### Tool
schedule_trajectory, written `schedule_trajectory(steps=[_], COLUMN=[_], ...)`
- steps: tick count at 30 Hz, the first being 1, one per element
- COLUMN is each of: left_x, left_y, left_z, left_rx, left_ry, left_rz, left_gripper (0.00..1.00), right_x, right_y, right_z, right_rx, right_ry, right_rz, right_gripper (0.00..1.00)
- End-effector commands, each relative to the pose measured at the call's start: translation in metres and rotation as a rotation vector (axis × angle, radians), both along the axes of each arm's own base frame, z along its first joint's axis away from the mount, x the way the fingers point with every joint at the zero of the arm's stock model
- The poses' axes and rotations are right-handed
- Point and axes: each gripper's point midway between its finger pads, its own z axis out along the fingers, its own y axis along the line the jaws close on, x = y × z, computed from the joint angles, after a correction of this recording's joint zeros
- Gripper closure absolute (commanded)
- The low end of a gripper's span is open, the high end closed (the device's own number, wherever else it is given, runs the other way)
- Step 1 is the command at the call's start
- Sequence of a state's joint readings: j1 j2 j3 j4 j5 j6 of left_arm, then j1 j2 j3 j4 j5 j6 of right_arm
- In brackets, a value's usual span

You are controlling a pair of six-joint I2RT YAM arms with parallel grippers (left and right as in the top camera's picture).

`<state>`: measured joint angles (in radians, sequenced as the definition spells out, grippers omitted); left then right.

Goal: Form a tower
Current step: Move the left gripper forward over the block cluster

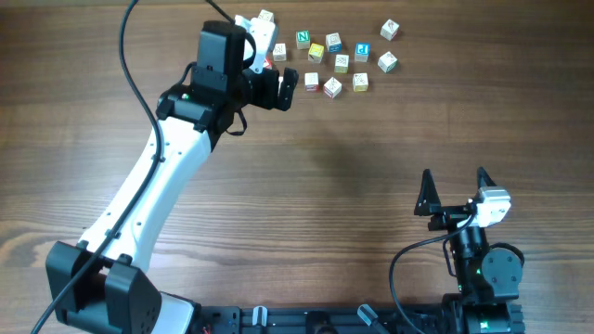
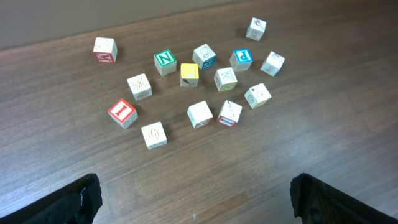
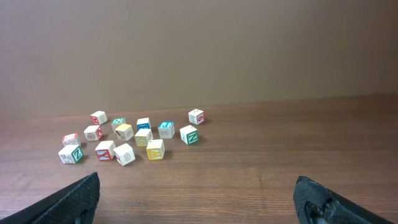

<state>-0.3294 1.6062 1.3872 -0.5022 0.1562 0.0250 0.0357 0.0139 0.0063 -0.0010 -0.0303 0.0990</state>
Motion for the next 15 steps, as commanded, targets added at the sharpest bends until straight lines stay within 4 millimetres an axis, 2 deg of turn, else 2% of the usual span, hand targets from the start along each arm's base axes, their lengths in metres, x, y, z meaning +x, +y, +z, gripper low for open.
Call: schedule_trajectory(steps=[1, 4, 7, 15], left_x=[0.008, 0.014, 0.016, 0.018], left_y=[-0.008, -0.009, -0.010, -0.013], left_z=[0.042, 0.067, 0.076, 0.063], left_rx=[-0.058, -0.083, -0.091, -0.079], left_ry=[-0.069, -0.116, -0.139, -0.107], left_rz=[0.000, 0.005, 0.004, 0.001], left_gripper=[0.00, 0.00, 0.00, 0.00], right_x=[0.000, 0.000, 0.000, 0.000], right_y=[0.003, 0.003, 0.003, 0.003], right_z=[0.001, 0.001, 0.001, 0.001], right_rx=[-0.018, -0.018, -0.018, -0.018], right_ry=[-0.006, -0.006, -0.006, -0.006], right_rz=[0.019, 0.019, 0.019, 0.019], right_gripper=[0.00, 0.00, 0.00, 0.00])
